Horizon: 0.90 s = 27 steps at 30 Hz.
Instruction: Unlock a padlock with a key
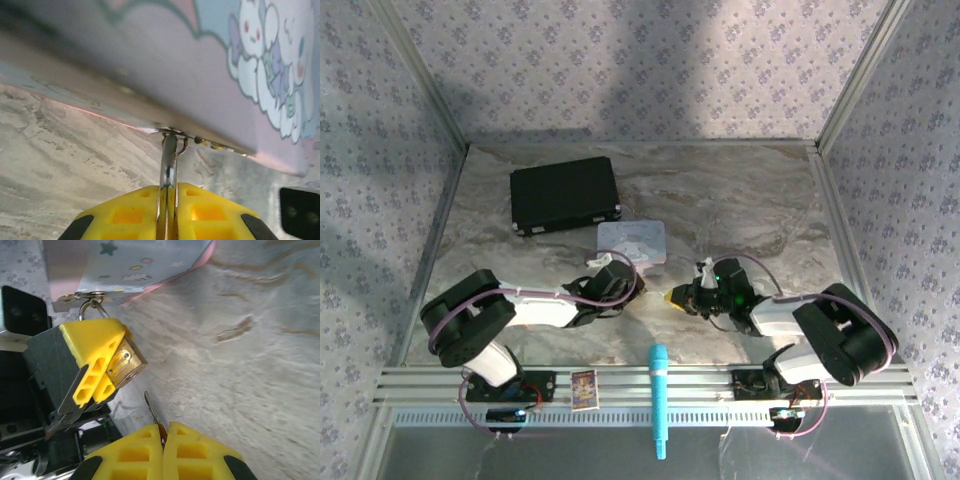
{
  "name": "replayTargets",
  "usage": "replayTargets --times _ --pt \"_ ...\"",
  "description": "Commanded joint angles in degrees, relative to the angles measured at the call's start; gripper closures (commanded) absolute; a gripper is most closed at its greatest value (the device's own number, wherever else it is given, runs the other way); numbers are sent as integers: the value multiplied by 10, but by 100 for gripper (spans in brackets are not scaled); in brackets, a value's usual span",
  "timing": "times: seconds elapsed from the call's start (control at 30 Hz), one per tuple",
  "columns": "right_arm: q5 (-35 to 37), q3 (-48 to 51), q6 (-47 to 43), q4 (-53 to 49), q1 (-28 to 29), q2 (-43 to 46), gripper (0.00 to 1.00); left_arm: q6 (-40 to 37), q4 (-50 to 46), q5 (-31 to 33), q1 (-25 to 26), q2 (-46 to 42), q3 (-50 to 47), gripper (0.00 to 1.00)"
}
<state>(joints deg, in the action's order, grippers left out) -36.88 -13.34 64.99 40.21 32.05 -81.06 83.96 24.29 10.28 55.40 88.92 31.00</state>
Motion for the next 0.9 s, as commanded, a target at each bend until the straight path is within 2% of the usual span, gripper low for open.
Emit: replayTargets --times 0.0,0.2,0.47,0.87 --pt "-41 -21 25 66 1 -14 100 65 106 7 -8 -6 -24 100" --pt "-59 -27 31 101 3 -44 100 114 223 -10 -9 20 -50 100" --pt "-83 -27 80 231 -4 -130 100 132 276 -5 -9 38 -65 100" --pt "-65 -15 80 246 -10 -144 100 132 233 1 -9 22 -58 100"
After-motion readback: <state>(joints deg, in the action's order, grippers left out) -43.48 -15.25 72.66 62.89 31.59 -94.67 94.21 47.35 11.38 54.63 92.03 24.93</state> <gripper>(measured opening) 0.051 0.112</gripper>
